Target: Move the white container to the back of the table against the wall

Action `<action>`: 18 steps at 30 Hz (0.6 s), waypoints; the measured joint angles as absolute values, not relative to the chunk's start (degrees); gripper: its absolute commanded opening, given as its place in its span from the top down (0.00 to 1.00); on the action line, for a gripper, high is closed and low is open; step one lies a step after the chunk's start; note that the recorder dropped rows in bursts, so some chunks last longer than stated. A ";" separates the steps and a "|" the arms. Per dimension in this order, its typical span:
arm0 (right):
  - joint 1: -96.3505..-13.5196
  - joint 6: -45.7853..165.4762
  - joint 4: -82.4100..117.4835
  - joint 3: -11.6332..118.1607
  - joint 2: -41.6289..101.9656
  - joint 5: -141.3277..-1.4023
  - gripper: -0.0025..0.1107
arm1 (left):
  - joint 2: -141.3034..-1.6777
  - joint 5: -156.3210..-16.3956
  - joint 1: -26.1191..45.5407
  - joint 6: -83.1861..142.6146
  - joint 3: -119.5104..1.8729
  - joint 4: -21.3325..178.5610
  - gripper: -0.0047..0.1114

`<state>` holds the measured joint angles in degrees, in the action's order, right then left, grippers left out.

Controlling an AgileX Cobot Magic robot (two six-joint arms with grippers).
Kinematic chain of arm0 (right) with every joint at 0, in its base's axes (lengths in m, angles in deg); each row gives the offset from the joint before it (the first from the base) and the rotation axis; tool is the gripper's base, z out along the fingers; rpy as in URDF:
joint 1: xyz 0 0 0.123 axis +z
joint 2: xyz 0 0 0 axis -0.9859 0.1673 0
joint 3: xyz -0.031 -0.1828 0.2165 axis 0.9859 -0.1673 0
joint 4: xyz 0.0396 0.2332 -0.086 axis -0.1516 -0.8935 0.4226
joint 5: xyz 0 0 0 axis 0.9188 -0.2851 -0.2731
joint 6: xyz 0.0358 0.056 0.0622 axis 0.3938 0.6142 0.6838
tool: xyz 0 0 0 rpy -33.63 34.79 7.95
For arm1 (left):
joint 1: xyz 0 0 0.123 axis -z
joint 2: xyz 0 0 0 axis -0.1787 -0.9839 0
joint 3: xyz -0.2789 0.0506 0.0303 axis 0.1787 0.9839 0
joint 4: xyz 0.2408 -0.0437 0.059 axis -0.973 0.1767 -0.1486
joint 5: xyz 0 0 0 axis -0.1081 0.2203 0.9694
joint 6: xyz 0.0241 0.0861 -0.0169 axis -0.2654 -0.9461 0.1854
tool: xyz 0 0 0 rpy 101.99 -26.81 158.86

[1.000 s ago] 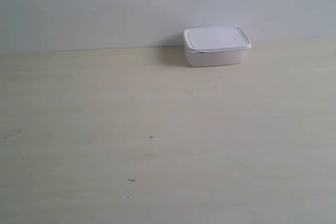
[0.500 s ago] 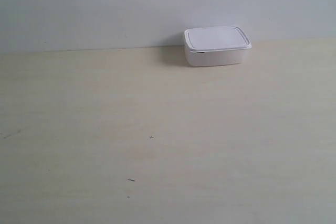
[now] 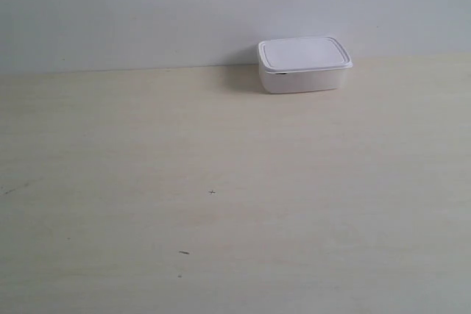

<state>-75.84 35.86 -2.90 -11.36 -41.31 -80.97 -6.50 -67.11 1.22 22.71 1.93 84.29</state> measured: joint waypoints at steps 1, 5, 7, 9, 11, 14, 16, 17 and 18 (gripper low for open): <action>-75.84 35.86 -2.90 -11.36 -41.31 -80.97 0.98 | -6.43 -67.11 1.22 22.85 1.93 84.29 0.96; -75.84 35.86 -2.90 -11.36 -41.31 -80.97 0.98 | -6.38 -67.21 1.22 23.18 1.93 83.93 0.96; -75.84 35.86 -2.90 -11.36 -41.31 -80.97 0.98 | -6.38 -67.21 1.22 23.18 1.93 83.93 0.96; -75.84 35.86 -2.90 -11.36 -41.31 -80.97 0.98 | -6.38 -67.21 1.22 23.18 1.93 83.93 0.96; -75.84 35.86 -2.90 -11.36 -41.31 -80.97 0.98 | -6.38 -67.21 1.22 23.18 1.93 83.93 0.96; -75.84 35.86 -2.90 -11.36 -41.31 -80.97 0.98 | -6.38 -67.21 1.22 23.18 1.93 83.82 0.96; -75.84 35.86 -2.90 -11.36 -41.31 -80.97 0.98 | -6.38 -67.21 1.22 23.18 1.93 83.82 0.96; -75.84 35.86 -2.90 -11.36 -41.31 -80.97 0.98 | -6.38 -67.21 1.22 23.18 1.93 83.82 0.96; -75.84 35.86 -2.90 -11.36 -41.31 -80.97 0.98 | -6.38 -67.21 1.22 23.18 1.93 83.82 0.96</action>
